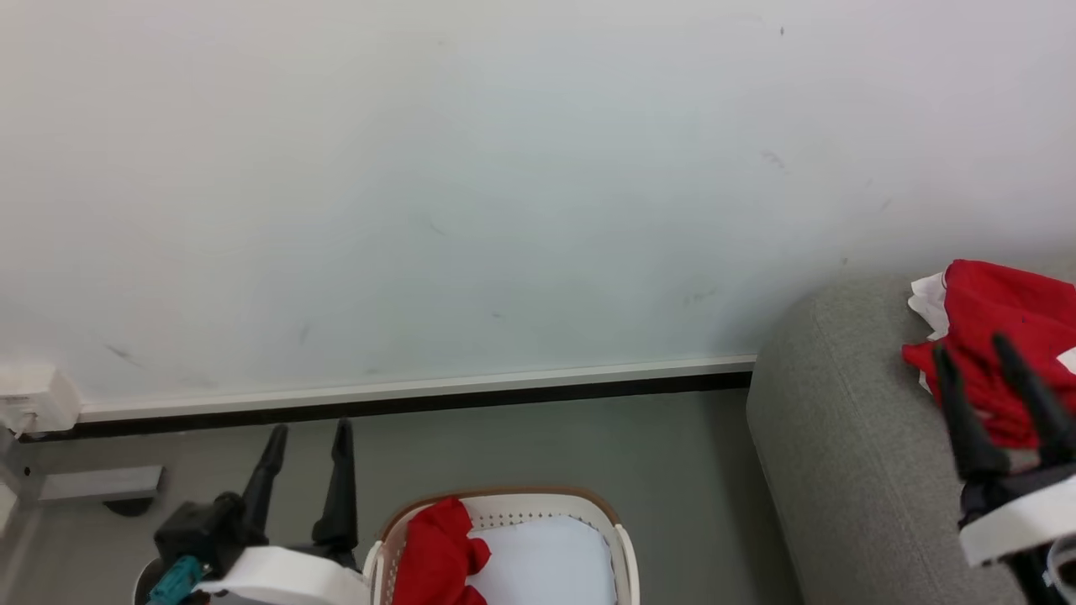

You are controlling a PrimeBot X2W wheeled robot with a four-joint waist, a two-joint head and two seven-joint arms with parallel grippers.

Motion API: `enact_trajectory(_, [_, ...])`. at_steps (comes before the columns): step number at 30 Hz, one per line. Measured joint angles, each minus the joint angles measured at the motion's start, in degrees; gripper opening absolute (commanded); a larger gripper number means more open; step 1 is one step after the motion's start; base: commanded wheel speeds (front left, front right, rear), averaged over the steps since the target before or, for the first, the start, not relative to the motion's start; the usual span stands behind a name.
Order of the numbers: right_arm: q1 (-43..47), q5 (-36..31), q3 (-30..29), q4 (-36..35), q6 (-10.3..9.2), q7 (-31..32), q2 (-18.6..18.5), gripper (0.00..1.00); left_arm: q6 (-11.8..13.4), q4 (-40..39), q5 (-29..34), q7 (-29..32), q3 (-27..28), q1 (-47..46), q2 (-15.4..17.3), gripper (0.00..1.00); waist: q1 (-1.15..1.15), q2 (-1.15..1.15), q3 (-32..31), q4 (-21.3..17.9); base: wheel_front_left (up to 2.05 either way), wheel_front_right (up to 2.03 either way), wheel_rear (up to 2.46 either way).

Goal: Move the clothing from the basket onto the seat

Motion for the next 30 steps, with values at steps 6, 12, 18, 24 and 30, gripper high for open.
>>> enact_trajectory(6, [10.98, -9.42, -7.56, -5.1, -0.01, 0.0, 9.0, 1.0, -0.1, -0.66, 4.33, 0.0, 3.33, 4.14, -1.6, 1.0, 0.01, 0.0, -0.62, 0.33, 0.0, 0.0, 0.0])
enact_trajectory(12, [15.73, -16.16, -11.91, -7.34, -0.01, -0.09, 13.71, 1.0, -2.16, -0.26, 6.93, 0.0, 7.08, 5.88, -3.93, 1.0, 0.01, 0.0, -0.2, 0.4, 0.0, 0.0, 0.0])
enact_trajectory(18, [15.89, -17.15, -11.82, -7.05, -0.01, -0.09, 14.64, 1.0, -4.49, 0.32, 8.84, 0.0, 9.36, 5.52, -5.39, 1.0, 0.01, 0.0, 0.26, 0.34, 0.0, 0.0, 0.0])
enact_trajectory(24, [15.67, -17.16, -9.96, -5.89, -0.01, -0.09, 14.82, 1.0, -5.71, 0.74, 10.33, 0.0, 10.56, 5.15, -6.37, 1.0, 0.01, 0.0, 0.45, 0.19, 0.0, 0.0, 0.0])
enact_trajectory(30, [14.82, -17.04, -9.28, -5.59, -0.01, -0.09, 14.54, 1.0, -6.67, 1.76, 11.11, 0.0, 11.23, 5.04, -6.88, 1.0, 0.01, 0.0, 0.77, -0.06, 0.0, 0.0, 0.0])
